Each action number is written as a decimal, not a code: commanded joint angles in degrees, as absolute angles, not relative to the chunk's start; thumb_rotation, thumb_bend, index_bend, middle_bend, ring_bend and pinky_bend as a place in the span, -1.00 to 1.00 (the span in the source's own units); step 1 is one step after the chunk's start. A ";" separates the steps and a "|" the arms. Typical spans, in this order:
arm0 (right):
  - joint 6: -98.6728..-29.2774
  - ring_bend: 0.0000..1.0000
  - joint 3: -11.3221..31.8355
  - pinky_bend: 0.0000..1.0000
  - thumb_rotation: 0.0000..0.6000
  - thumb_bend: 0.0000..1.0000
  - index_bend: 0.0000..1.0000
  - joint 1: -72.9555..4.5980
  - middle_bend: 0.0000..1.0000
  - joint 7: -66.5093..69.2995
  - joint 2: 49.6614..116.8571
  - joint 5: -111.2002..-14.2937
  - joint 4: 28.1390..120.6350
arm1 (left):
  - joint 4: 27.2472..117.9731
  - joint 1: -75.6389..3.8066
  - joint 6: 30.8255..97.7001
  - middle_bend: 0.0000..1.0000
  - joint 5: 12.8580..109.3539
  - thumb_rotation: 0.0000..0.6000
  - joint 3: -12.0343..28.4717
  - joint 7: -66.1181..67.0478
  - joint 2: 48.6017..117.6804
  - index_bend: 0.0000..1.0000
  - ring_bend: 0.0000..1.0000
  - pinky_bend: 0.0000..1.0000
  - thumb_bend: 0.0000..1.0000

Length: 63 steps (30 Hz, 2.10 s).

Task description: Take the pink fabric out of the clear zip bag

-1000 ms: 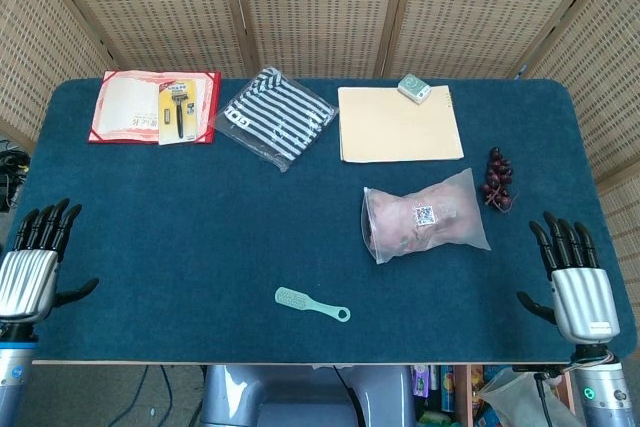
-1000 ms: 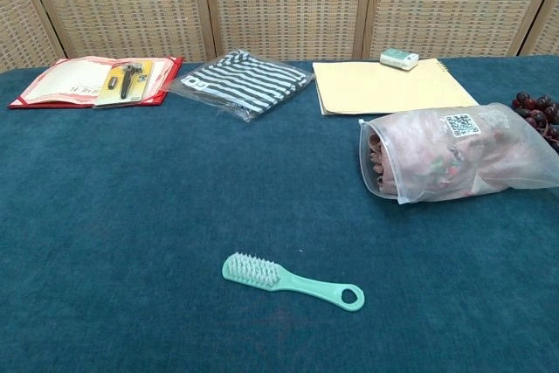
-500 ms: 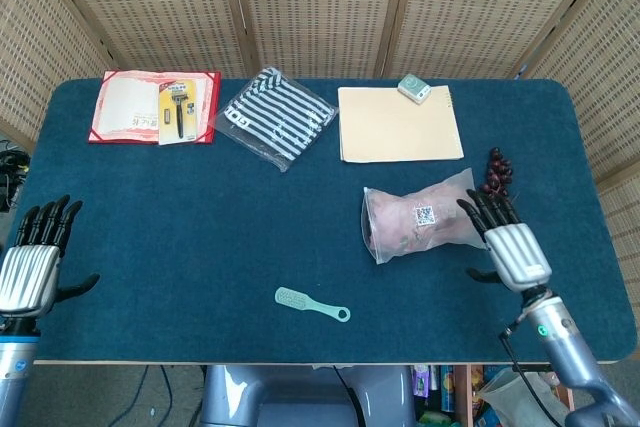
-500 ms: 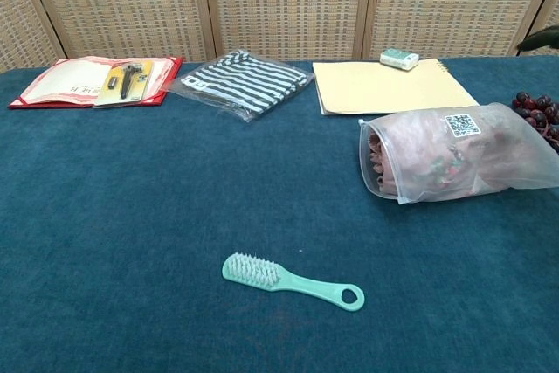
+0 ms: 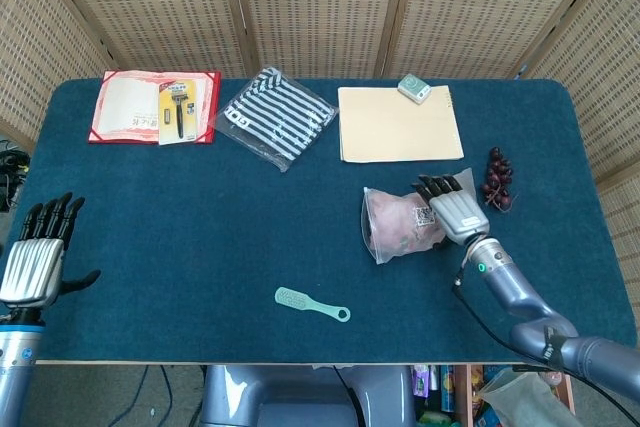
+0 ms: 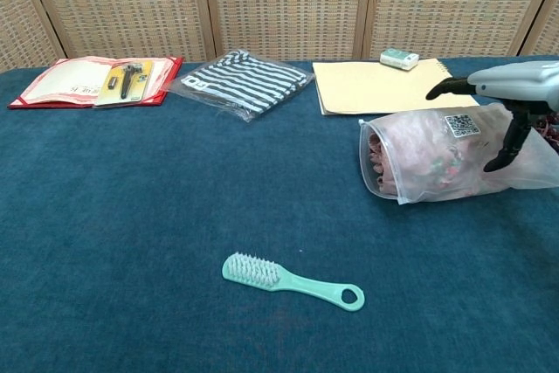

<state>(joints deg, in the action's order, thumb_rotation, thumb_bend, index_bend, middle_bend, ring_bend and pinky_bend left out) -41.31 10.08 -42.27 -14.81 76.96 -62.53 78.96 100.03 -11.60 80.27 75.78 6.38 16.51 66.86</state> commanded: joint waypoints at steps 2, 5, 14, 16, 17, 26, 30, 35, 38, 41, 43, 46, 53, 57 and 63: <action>-39.47 -1.00 10.14 -1.00 1.00 -1.00 -1.00 -43.82 -1.00 -15.54 78.62 -61.03 77.10 | 99.83 -11.77 79.96 -1.00 75.33 1.00 6.54 16.50 66.95 -1.00 -1.00 -1.00 -0.81; -38.36 -1.00 9.77 -1.00 1.00 -1.00 -1.00 -44.76 -1.00 -15.72 79.74 -60.80 75.80 | 99.63 -11.91 79.68 -1.00 74.80 1.00 6.73 16.46 67.02 -1.00 -1.00 -1.00 -0.81; -38.65 -0.34 8.01 -0.44 1.00 -0.76 -0.45 -46.27 -0.39 -19.67 84.45 -58.02 69.64 | 98.67 -12.59 78.41 -1.00 74.64 1.00 6.69 15.40 67.38 -1.00 -1.00 -1.00 -0.81; -39.54 -0.03 7.76 -0.19 1.00 -0.34 -0.12 -46.19 -0.12 -19.92 85.00 -58.51 69.13 | 98.51 -12.74 78.12 -1.00 74.43 1.00 6.70 15.45 67.45 -1.00 -1.00 -1.00 -0.81; -40.25 0.13 7.81 -0.07 1.00 -0.07 0.04 -46.05 0.02 -19.64 85.24 -59.07 69.02 | 98.44 -12.80 78.01 -1.00 74.33 1.00 6.71 15.51 67.48 -1.00 -1.00 -1.00 -0.81; -53.43 0.40 8.44 0.15 1.00 0.61 0.27 -43.79 0.32 -3.49 87.68 -75.44 66.83 | 98.45 -14.54 75.85 -1.00 73.38 1.00 7.72 14.81 67.38 -1.00 -1.00 -1.00 -0.81; -54.88 0.40 9.77 0.15 1.00 0.61 0.27 -45.01 0.32 0.54 87.01 -78.33 68.63 | 98.28 -17.52 73.21 -1.00 74.62 1.00 9.22 14.28 66.44 -1.00 -1.00 -1.00 -0.81; -54.86 0.40 12.20 0.16 1.00 0.61 0.27 -47.52 0.32 0.05 87.38 -78.87 71.30 | 97.86 -22.32 69.29 -1.00 77.13 1.00 11.96 10.41 65.93 -1.00 -1.00 -1.00 -0.81; -52.77 0.40 15.14 0.16 1.00 0.61 0.27 -51.08 0.32 -2.78 90.41 -76.77 72.22 | 95.59 -28.69 63.77 -1.00 79.85 1.00 14.62 6.66 67.11 -0.97 -1.00 -1.00 -0.81; -50.88 0.40 17.70 0.16 1.00 0.61 0.27 -53.94 0.32 -7.57 94.13 -72.31 71.58 | 93.18 -32.98 59.28 -1.00 80.26 1.00 15.51 2.42 69.22 -0.88 -1.00 -1.00 -0.81; -50.32 0.40 18.71 0.16 1.00 0.61 0.27 -55.20 0.32 -10.09 95.76 -70.04 71.42 | 92.02 -34.62 57.97 -1.00 80.39 1.00 15.55 1.06 70.53 -0.83 -1.00 -1.00 -0.81; -49.89 0.40 19.65 0.16 1.00 0.61 0.27 -56.50 0.32 -12.38 97.35 -67.85 71.25 | 91.06 -36.31 56.54 -1.00 80.00 1.00 15.62 -0.37 72.15 -0.71 -1.00 -1.00 -0.81; -49.22 0.40 20.74 0.16 1.00 0.61 0.27 -58.27 0.32 -16.09 99.49 -63.30 70.44 | 89.27 -39.02 55.66 -1.00 78.80 1.00 15.81 -2.42 76.28 -0.23 -1.00 -1.00 -0.81; -49.33 0.40 20.79 0.16 1.00 0.61 0.27 -58.23 0.32 -16.42 99.38 -61.92 70.46 | 88.67 -39.69 56.06 -1.00 78.20 1.00 15.50 -1.73 77.47 -0.18 -1.00 -1.00 -0.81; -49.61 0.40 20.59 0.16 1.00 0.61 0.27 -57.92 0.32 -16.03 98.56 -61.23 71.14 | 87.67 -40.76 56.20 -1.00 76.83 1.00 15.28 -0.08 79.08 -0.18 -1.00 -1.00 -0.81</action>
